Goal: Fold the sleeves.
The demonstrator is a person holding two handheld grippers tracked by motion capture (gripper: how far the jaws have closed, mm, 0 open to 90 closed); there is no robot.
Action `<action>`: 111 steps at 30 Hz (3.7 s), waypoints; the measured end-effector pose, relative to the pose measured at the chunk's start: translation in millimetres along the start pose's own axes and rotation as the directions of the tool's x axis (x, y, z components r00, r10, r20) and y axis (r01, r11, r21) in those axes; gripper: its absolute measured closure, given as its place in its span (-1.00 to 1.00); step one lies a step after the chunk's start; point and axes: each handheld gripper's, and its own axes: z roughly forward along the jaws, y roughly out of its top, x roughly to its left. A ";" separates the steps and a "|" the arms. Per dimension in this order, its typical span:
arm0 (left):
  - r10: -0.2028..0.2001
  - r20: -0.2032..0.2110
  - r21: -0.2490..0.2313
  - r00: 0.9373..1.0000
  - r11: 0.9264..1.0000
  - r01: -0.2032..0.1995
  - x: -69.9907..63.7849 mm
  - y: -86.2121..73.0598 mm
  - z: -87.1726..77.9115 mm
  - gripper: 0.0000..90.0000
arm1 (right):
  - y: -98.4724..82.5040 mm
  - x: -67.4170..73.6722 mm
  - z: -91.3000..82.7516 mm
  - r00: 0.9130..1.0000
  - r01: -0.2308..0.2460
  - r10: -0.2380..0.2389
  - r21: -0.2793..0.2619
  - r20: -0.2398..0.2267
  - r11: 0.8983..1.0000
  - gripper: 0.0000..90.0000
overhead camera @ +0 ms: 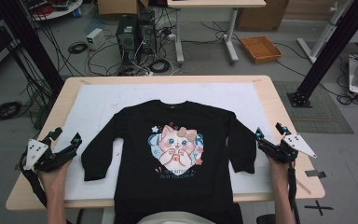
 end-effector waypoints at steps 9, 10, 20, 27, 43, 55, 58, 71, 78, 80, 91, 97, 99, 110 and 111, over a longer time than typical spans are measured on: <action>0.016 0.005 0.003 1.000 1.000 -0.016 -1.4 0.2 0.7 -0.44 | -0.9 1.0 -1.7 1.000 -0.001 0.001 -0.021 0.026 1.000 -0.55; 0.021 0.007 0.005 1.000 1.000 -0.021 -1.6 0.3 0.7 -0.44 | -0.9 0.9 -1.6 1.000 0.004 -0.004 -0.021 0.024 1.000 -0.55; 0.023 -0.007 0.025 1.000 0.999 -0.023 -2.5 1.0 2.5 -0.36 | -0.4 1.2 -0.4 1.000 0.019 -0.019 -0.009 0.014 1.000 -0.55; -0.034 0.006 0.002 0.999 0.999 0.034 2.3 0.6 -1.8 -0.36 | 0.0 2.3 -1.3 1.000 0.014 -0.014 0.001 -0.007 1.000 -0.55; 0.082 0.314 0.149 0.946 0.980 -0.134 -10.4 33.0 -14.5 -0.31 | 0.3 2.8 -0.4 1.000 0.025 -0.025 0.006 -0.008 1.000 -0.55; 0.124 0.521 0.282 0.844 0.909 -0.308 -26.4 36.9 -19.7 -0.10 | 0.2 4.1 -0.2 0.999 0.035 -0.035 0.009 -0.004 0.999 -0.55; 0.115 0.585 0.297 0.803 0.891 -0.344 -32.2 32.9 -17.6 -0.09 | 0.2 4.3 -0.3 0.999 0.034 -0.034 0.011 -0.005 0.999 -0.55; 0.045 0.723 0.355 0.690 0.832 -0.426 -29.8 18.1 -28.8 -0.01 | 0.2 4.7 -0.3 0.999 0.041 -0.041 0.008 0.000 0.999 -0.55; 0.017 0.736 0.384 0.677 0.813 -0.437 -30.5 9.4 -23.9 -0.03 | 0.2 4.8 -0.2 0.999 0.044 -0.044 0.008 0.001 0.999 -0.55; 0.007 0.741 0.390 0.671 0.809 -0.439 -32.2 6.7 -21.9 -0.05 | 0.2 4.9 -0.2 0.999 0.045 -0.045 0.009 0.001 0.999 -0.55; 0.006 0.737 0.412 0.676 0.789 -0.455 -36.4 5.1 -14.3 0.11 | 0.2 5.1 0.0 0.999 0.042 -0.042 0.013 0.000 0.999 -0.55; 0.021 0.703 0.427 0.711 0.787 -0.446 -36.9 6.3 -11.4 0.47 | 0.1 5.6 -0.3 0.999 0.041 -0.041 0.016 0.004 0.999 -0.55; -0.007 0.681 0.456 0.732 0.787 -0.415 -36.0 6.8 -9.6 0.58 | 0.1 5.7 -0.3 0.999 0.041 -0.041 0.015 0.004 0.999 -0.55; -0.033 0.600 0.454 0.799 0.837 -0.306 -35.3 14.8 -0.1 0.89 | 0.4 4.9 0.0 0.999 0.041 -0.042 0.016 0.007 0.999 -0.55; -0.043 0.593 0.452 0.804 0.844 -0.288 -34.4 15.7 1.5 0.89 | 0.3 5.0 0.0 0.999 0.042 -0.042 0.015 0.006 0.999 -0.55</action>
